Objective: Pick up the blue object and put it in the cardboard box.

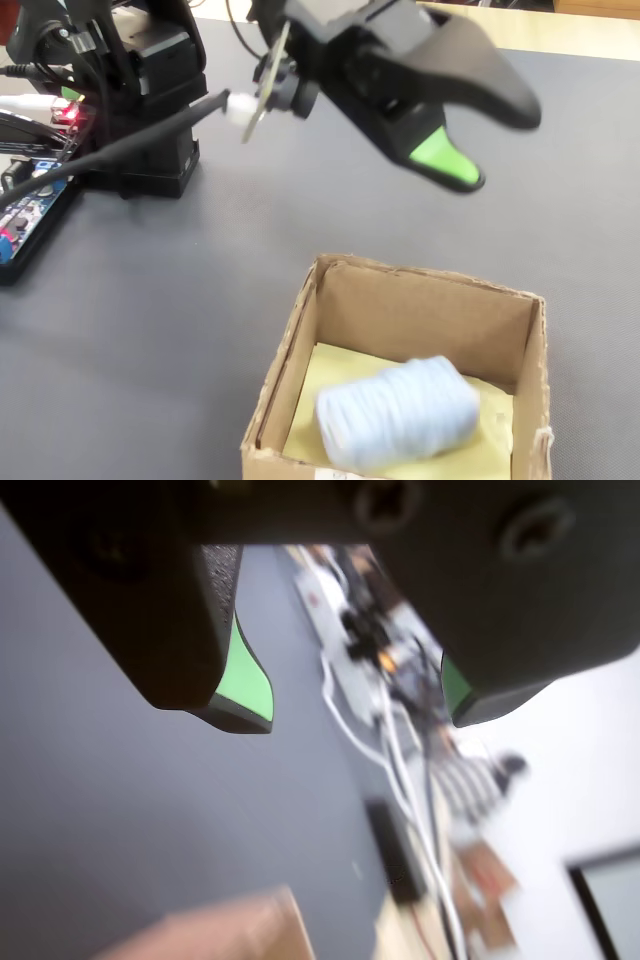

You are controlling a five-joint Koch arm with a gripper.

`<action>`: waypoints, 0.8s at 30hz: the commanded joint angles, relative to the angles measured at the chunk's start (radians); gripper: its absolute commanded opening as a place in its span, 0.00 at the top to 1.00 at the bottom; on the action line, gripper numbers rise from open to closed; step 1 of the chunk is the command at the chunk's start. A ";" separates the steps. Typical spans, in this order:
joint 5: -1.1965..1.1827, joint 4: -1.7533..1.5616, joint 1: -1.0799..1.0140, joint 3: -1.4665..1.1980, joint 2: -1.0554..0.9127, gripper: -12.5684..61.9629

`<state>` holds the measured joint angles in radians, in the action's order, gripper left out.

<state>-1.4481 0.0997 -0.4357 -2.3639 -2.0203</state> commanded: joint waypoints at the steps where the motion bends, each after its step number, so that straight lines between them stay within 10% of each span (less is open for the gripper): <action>1: -0.072 -0.104 0.083 0.003 -0.080 0.38; 24: -0.138 -0.117 0.411 -0.476 -0.347 0.38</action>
<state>-1.5539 0.0614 -0.0322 -2.8655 -2.2795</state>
